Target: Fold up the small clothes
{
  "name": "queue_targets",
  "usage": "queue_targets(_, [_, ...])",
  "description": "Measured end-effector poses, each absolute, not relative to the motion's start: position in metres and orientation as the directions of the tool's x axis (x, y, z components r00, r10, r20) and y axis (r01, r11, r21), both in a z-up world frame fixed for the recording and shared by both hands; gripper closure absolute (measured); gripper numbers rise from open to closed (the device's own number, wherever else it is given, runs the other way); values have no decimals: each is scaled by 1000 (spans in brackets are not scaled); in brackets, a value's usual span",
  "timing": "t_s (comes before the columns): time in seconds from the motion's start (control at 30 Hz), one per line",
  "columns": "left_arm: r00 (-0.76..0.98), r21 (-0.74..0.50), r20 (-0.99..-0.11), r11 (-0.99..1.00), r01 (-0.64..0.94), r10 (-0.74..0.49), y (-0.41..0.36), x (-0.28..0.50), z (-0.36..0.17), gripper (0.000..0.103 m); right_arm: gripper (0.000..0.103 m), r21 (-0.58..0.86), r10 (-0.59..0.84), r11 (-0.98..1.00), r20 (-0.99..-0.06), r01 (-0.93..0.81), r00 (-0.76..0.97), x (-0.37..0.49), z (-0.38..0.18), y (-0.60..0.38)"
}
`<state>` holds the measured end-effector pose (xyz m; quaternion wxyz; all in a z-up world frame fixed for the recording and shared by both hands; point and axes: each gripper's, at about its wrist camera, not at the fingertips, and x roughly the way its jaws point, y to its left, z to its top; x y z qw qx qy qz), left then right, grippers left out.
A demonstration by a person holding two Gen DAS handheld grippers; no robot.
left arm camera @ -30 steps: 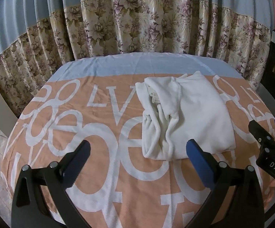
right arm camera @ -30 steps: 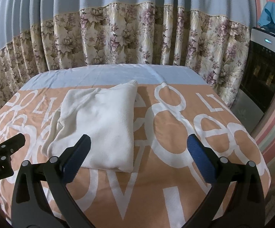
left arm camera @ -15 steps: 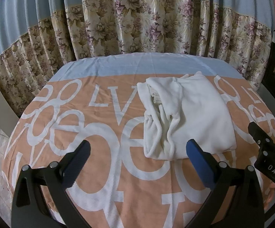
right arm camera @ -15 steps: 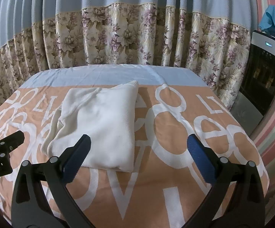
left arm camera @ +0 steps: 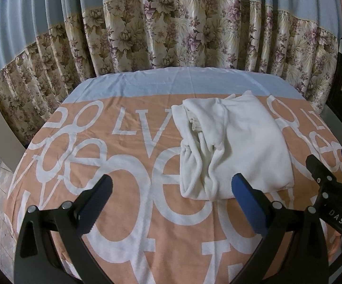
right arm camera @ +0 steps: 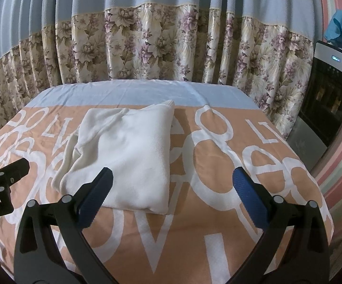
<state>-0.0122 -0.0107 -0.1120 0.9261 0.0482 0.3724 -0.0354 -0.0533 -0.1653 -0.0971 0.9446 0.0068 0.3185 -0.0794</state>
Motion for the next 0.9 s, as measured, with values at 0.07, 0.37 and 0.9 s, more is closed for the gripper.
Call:
queue_targets(0.07, [720, 62, -694, 993, 101, -30, -11, -12, -112, 2, 3, -35, -143, 988, -605, 153, 783, -53, -97, -165])
queue_targets(0.37, [717, 63, -696, 993, 103, -30, -11, -12, -110, 2, 3, -38, -145, 987, -604, 154, 784, -53, -97, -165])
queue_targets(0.9, [735, 57, -676, 992, 113, -45, -4, -18, -100, 2, 3, -42, -149, 987, -604, 155, 783, -54, -97, -164])
